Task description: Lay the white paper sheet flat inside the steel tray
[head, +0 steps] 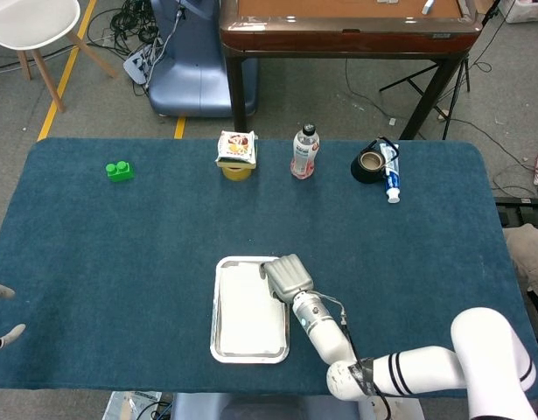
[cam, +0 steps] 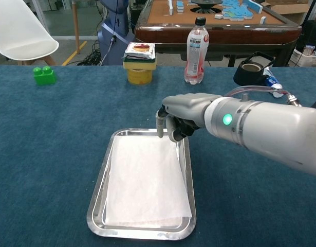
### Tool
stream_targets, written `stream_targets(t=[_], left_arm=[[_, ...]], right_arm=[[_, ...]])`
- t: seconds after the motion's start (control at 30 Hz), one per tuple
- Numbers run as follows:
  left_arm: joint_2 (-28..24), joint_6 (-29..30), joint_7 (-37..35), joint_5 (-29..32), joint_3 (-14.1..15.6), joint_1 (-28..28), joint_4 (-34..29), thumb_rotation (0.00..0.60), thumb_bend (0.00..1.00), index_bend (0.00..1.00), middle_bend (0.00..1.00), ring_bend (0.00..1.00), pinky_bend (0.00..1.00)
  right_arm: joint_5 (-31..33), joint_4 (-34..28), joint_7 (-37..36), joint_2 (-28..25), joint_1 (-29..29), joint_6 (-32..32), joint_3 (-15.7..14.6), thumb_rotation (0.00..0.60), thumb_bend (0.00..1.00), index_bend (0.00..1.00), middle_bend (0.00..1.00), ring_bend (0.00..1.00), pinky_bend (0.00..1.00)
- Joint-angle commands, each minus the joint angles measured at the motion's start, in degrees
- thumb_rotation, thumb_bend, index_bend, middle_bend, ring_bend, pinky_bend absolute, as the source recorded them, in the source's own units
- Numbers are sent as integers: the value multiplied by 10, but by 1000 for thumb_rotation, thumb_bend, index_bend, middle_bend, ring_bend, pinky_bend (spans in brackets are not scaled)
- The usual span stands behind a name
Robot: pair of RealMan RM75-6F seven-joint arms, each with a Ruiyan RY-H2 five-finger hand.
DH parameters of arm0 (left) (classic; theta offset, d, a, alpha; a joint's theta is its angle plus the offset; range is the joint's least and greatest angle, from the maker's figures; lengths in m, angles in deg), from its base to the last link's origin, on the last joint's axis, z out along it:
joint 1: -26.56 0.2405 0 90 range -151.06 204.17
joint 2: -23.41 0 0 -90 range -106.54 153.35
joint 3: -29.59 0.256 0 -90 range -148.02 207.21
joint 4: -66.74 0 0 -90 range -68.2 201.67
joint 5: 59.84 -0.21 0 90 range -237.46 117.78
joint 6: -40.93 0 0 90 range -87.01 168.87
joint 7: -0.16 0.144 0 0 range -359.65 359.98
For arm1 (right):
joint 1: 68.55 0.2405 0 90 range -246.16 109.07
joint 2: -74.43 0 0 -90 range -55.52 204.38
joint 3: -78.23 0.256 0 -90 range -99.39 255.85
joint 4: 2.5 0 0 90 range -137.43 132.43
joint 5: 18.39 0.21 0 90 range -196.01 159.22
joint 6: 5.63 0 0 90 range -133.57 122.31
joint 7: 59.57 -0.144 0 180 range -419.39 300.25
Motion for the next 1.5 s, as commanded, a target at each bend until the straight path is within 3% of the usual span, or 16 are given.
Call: stream_targets(t=[0.03,0.5,1.5], left_arm=[[0,0,1,-1,0,0,0,600,12,429,382,317,472],[2,-2,2,1,0,-1,1,600,11,429,382,317,472],[1,-1,2,1,0,-1,1,600,11,429,382,317,472]], right_arm=[[-41,-33,-18,-34,-11,23,-25,600,1000,408,1000,1000,1000],[-163,-89,-74,-102,-27,87,-93,600,1000,409,1000,1000,1000],[-168,-126,-78,-131,-13,108,-162,600,1000,522,1000,1000,1000]])
